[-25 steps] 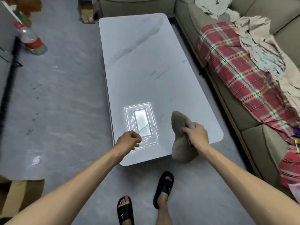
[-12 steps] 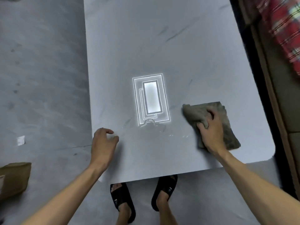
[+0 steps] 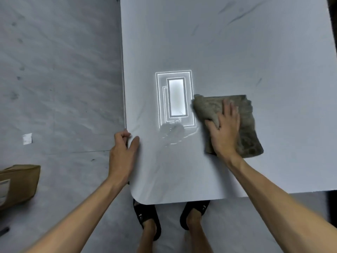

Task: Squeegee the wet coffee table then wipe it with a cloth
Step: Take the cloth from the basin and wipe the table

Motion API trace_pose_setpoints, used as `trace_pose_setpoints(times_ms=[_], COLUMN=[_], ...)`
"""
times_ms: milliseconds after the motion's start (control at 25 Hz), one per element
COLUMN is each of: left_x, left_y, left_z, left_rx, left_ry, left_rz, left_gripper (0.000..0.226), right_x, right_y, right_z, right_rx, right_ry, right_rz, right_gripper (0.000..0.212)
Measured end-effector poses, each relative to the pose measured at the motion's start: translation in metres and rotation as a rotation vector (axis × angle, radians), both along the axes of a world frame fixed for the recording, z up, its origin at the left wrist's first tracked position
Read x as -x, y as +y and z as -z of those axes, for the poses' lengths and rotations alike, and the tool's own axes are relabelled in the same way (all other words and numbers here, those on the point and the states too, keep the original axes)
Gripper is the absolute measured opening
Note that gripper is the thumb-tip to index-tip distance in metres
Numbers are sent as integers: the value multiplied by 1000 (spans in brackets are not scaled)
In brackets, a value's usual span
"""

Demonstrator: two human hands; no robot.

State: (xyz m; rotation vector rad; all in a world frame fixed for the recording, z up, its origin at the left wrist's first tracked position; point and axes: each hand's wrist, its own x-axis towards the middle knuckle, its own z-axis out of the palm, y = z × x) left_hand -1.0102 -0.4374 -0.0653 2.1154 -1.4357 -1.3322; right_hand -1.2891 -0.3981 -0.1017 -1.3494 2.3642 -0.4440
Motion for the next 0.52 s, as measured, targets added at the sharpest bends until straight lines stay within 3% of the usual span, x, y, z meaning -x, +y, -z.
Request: trace_pose_setpoints(times_ms=[320,520], left_x=[-28,-25], left_y=[-12,10], left_z=[-3,-12], left_rx=[-25,-92], left_ry=[82,3], left_rz=[-127,6], left_gripper=[23,54], right_x=[-162,-166], right_y=[-28,8], right_z=[3,7], right_rx=[23,6], right_ry=[81,198], right_rz=[-497,-880], right_gripper=[40,35])
